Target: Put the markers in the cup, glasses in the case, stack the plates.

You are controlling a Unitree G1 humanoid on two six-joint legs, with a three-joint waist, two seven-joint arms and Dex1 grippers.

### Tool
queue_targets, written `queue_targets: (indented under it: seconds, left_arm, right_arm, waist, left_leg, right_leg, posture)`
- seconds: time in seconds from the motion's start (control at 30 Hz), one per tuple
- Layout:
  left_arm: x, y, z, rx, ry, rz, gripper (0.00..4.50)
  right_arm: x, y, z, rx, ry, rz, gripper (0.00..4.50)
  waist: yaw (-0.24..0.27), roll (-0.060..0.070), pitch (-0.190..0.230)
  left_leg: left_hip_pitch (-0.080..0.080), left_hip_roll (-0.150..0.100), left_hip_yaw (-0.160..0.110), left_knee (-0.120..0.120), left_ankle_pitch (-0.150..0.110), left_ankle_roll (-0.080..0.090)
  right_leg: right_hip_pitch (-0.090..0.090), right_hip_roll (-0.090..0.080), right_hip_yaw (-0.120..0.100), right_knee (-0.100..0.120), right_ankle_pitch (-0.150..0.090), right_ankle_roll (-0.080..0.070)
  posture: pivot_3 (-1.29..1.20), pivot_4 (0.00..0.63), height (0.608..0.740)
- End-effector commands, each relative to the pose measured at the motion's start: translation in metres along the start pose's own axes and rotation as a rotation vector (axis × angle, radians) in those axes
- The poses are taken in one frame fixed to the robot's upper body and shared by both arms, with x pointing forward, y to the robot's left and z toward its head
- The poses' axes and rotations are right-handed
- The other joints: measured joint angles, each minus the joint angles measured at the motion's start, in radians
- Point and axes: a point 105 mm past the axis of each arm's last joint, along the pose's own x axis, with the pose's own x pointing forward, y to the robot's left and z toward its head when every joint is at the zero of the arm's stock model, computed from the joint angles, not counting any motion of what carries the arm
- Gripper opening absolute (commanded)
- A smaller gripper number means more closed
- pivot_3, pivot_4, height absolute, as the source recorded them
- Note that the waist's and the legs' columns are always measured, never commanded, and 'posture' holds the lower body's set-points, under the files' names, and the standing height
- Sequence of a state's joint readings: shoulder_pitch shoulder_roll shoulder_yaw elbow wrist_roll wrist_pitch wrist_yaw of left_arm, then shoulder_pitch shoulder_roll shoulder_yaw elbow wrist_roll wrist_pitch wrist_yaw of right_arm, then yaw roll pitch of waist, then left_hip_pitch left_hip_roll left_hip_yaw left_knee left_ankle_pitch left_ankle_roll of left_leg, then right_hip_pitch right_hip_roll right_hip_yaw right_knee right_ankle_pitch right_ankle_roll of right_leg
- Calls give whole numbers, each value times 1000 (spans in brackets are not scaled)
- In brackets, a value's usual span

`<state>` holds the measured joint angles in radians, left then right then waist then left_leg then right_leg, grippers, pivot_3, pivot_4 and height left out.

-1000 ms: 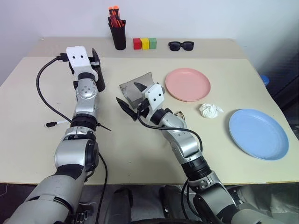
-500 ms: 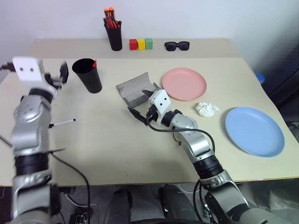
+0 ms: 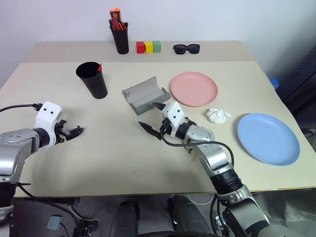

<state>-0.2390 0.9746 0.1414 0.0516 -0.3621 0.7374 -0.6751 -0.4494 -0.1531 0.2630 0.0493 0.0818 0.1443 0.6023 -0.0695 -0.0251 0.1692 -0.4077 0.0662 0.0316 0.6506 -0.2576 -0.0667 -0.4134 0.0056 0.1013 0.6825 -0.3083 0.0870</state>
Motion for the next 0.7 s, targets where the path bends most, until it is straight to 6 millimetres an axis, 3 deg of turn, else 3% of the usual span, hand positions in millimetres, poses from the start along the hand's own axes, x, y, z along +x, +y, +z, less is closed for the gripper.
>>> queue_targets:
  seconds: [0.03, 0.13, 0.3, 0.4, 0.5, 0.6, 0.63, 0.7]
  left_arm:
    - [1, 9, -4, 55, 47, -11, 3788]
    - [4, 11, -8, 42, 66, -29, 3788]
    - [7, 10, -6, 33, 55, -40, 1671]
    - [7, 6, -6, 34, 48, -47, 53]
    - [6, 3, -2, 33, 20, -35, 20]
    - [4, -3, 15, 34, -62, -38, 20]
    - [1, -8, 29, 23, -127, -57, 20]
    - [-12, -23, 76, -2, -364, -118, 20]
  right_arm:
    - [-2, -1, 16, -33, -50, -17, 4500]
    - [-5, -2, 15, -33, -44, -29, 4500]
    - [-6, -2, 13, -36, -39, -37, 4500]
    - [-6, -1, 13, -37, -37, -37, 4500]
    - [-5, 0, 13, -38, -36, -32, 4500]
    - [-4, 0, 13, -40, -37, -29, 4500]
    - [-3, 0, 14, -41, -37, -29, 4500]
    - [-1, -2, 16, -45, -46, -36, 4500]
  waist:
    - [-1, 0, 0]
    - [1, 0, 0]
    - [0, 0, 0]
    - [1, 0, 0]
    - [1, 0, 0]
    - [1, 0, 0]
    - [4, 0, 0]
    - [10, 0, 0]
  left_leg:
    - [0, 0, 0, 0, 0, 0]
    - [0, 0, 0, -1, 0, 0]
    - [0, 0, 1, 0, 0, 0]
    - [0, 0, 1, 0, 0, 0]
    - [0, 0, 1, 0, 0, 0]
    - [0, 0, 1, 0, 0, 0]
    - [0, 0, 1, 0, 0, 0]
    - [-1, 0, 0, 1, 0, 0]
  right_leg:
    - [0, 0, 0, 0, 0, 0]
    - [-1, 0, 0, 0, 0, 0]
    - [-1, 0, 0, 0, 0, 0]
    - [-1, 0, 1, 0, 0, 0]
    - [-1, 0, 1, 0, 0, 0]
    - [0, 0, 1, 0, 0, 0]
    - [0, 0, 1, 0, 0, 0]
    - [0, 0, 0, 0, 0, 0]
  posture:
    - [0, 150, 740]
    - [0, 150, 740]
    - [0, 150, 740]
    - [0, 150, 740]
    - [0, 150, 740]
    - [0, 150, 740]
    - [0, 150, 740]
    - [0, 150, 740]
